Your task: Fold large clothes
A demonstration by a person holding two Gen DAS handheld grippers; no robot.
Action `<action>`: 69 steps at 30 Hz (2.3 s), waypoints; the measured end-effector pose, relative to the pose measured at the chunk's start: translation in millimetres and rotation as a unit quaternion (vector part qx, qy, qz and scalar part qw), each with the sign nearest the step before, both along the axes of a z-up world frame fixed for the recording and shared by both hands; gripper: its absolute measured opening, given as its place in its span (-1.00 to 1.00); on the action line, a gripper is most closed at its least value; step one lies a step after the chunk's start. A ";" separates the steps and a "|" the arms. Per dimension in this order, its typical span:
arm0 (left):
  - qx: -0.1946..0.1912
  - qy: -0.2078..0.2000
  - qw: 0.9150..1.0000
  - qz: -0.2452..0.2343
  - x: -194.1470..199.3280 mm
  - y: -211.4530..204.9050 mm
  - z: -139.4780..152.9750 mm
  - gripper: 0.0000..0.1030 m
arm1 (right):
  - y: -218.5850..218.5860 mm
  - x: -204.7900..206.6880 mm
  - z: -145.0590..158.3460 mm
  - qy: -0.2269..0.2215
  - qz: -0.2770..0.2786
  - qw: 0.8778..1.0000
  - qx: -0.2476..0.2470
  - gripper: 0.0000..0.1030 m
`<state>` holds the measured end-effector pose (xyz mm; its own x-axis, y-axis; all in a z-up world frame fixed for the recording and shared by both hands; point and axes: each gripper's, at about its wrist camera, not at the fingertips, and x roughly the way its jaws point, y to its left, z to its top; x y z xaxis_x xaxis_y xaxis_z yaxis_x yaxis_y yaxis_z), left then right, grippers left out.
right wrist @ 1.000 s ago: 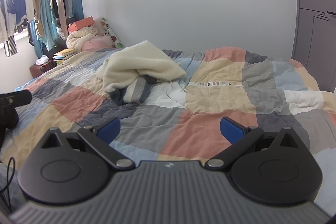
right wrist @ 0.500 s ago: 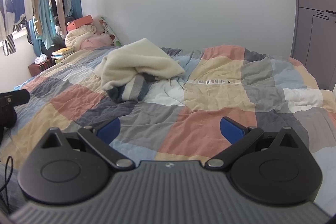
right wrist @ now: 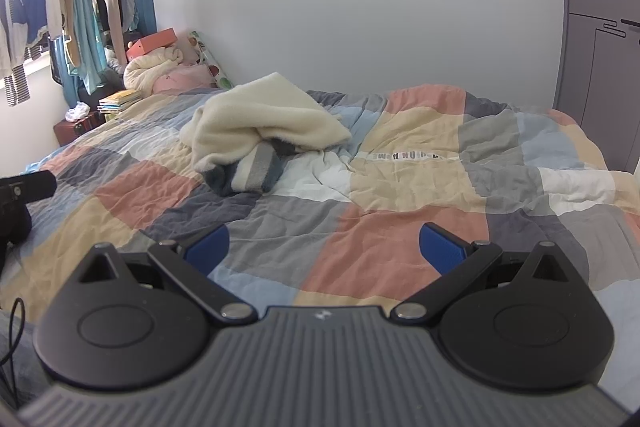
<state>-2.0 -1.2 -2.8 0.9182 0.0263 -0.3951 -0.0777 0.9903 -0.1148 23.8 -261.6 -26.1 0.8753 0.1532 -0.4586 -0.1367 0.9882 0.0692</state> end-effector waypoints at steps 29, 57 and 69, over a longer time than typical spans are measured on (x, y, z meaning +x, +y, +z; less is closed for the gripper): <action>-0.002 -0.011 1.000 0.016 -22.3 -7.2 10.6 1.00 | -5.8 -13.2 5.2 -0.014 0.007 1.000 0.010 1.00; -0.019 0.044 0.998 0.028 108.1 33.3 -8.5 1.00 | 25.3 92.5 -7.6 0.046 0.012 0.999 0.027 1.00; -0.033 0.034 0.999 0.025 240.0 66.0 -33.9 1.00 | 49.9 197.2 -5.7 0.053 0.022 0.996 0.067 1.00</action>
<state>238.0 64.8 -36.8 0.8874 0.0431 -0.4589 -0.1365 0.9756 -0.1722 221.0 -211.7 -31.8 0.8144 0.2568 -0.5203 -0.1651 0.9622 0.2166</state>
